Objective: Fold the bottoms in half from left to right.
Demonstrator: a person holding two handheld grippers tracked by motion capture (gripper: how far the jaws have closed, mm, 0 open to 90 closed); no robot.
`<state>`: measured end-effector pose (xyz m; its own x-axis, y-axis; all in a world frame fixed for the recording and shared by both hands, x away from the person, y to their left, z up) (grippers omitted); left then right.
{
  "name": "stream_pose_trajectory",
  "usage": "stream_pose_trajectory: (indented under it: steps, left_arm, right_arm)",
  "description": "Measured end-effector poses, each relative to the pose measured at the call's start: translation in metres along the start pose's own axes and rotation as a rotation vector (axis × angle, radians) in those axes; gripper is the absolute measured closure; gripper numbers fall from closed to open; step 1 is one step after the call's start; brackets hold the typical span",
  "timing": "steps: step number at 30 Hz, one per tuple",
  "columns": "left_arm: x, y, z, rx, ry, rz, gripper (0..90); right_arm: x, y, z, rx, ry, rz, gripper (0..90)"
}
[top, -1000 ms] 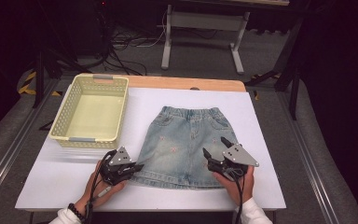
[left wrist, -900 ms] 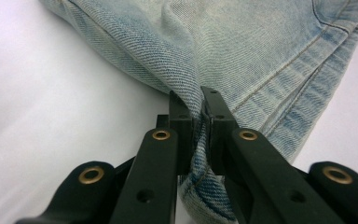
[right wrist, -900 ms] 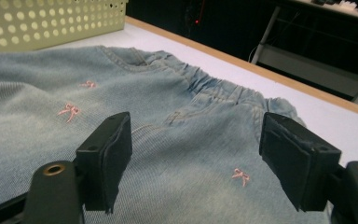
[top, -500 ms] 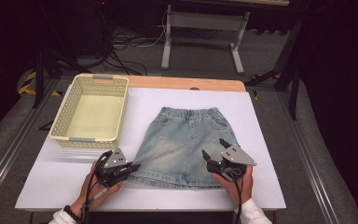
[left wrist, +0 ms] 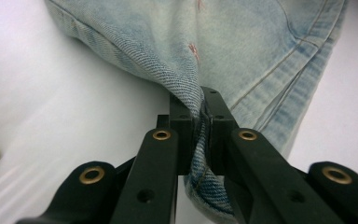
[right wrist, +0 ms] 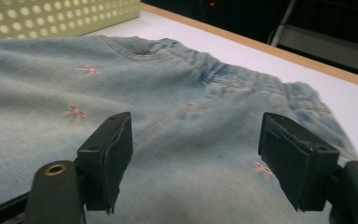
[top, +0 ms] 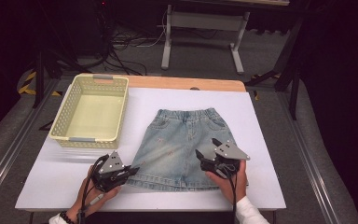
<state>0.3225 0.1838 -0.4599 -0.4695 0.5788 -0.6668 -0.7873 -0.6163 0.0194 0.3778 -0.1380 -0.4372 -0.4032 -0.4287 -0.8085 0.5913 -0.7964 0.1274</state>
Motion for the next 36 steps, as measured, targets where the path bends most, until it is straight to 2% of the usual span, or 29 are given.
stream_pose_trajectory:
  steps: [7,9,10,15,19,21,25,28,32,36]
  left_arm:
    - [-0.013,0.01,-0.01,0.035,0.021,-0.021,85.2]
    - [-0.017,0.014,-0.015,0.043,0.024,-0.031,85.2]
    - [-0.019,0.015,-0.016,0.044,0.026,-0.035,85.2]
    - [-0.027,0.021,-0.026,0.055,0.038,-0.046,85.2]
    - [-0.032,0.028,-0.035,0.055,0.031,-0.065,85.2]
    - [-0.033,0.03,-0.039,0.055,0.025,-0.072,85.2]
    - [-0.036,0.033,-0.045,0.051,0.018,-0.081,85.2]
    - [-0.038,0.036,-0.048,0.046,0.02,-0.09,85.2]
    - [-0.042,0.039,-0.051,0.038,0.021,-0.098,85.1]
    - [-0.047,0.042,-0.053,0.028,0.03,-0.104,85.1]
  right_arm:
    - [-0.029,-0.023,-0.021,-0.084,0.003,0.023,27.7]
    - [-0.036,-0.031,-0.027,-0.103,-0.009,0.029,27.9]
    - [-0.041,-0.037,-0.032,-0.13,-0.013,0.033,28.2]
    - [-0.056,-0.062,-0.05,-0.201,-0.054,0.056,28.3]
    - [-0.063,-0.075,-0.06,-0.269,-0.086,0.051,29.7]
    - [-0.064,-0.077,-0.061,-0.276,-0.096,0.052,30.0]
    - [-0.06,-0.085,-0.066,-0.292,-0.151,0.076,34.4]
    - [-0.057,-0.086,-0.068,-0.307,-0.185,0.088,43.4]
    - [-0.053,-0.086,-0.07,-0.331,-0.207,0.099,64.5]
    - [-0.05,-0.083,-0.069,-0.335,-0.204,0.108,79.3]
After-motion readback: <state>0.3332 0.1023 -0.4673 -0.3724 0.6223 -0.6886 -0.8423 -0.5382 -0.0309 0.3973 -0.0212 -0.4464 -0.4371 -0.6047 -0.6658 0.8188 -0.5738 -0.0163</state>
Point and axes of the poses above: each handheld gripper's, and its own axes: z roughly backward along the jaws, x roughly out of its underside, y roughly to its right, the point moved 3 cm from there along -z, roughly forward along the jaws, and after that the axes turned 11 degrees about -y, right-handed, at the moved point
